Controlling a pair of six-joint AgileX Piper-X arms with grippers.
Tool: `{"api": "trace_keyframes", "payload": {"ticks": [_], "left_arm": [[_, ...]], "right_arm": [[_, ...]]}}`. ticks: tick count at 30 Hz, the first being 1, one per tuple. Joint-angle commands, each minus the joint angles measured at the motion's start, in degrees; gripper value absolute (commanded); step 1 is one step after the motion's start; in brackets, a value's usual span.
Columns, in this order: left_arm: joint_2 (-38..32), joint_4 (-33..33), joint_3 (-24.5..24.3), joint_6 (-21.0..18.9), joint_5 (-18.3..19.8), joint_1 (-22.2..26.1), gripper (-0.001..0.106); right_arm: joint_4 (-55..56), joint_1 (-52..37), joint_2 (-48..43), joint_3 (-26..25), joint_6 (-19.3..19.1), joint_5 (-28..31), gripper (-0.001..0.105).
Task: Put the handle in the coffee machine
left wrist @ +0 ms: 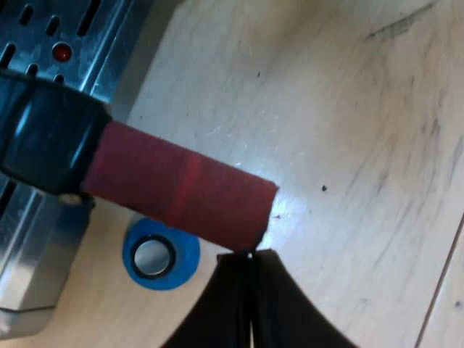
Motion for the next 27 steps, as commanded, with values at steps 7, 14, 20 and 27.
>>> {"api": "trace_keyframes", "payload": {"ticks": [7, 14, 20, 27], "left_arm": [[-1.42, 5.1, 0.34, 4.52, 2.32, -1.12, 0.0], [-5.64, 6.84, 3.02, 4.78, 0.87, 4.7, 0.0], [-10.7, 7.22, 3.49, 4.78, 0.57, 10.07, 0.0], [-18.53, 8.68, 3.49, 3.87, 0.57, 11.63, 0.0]], "right_arm": [[0.14, 0.12, -0.5, -0.64, -0.08, -0.16, 0.064], [0.14, 0.12, -0.5, -0.64, -0.08, -1.28, 0.064], [-0.35, 0.12, -0.5, -1.21, -0.08, -4.08, 0.064], [1.7, 0.12, -0.5, -5.9, -0.08, -4.07, 0.064]]}}
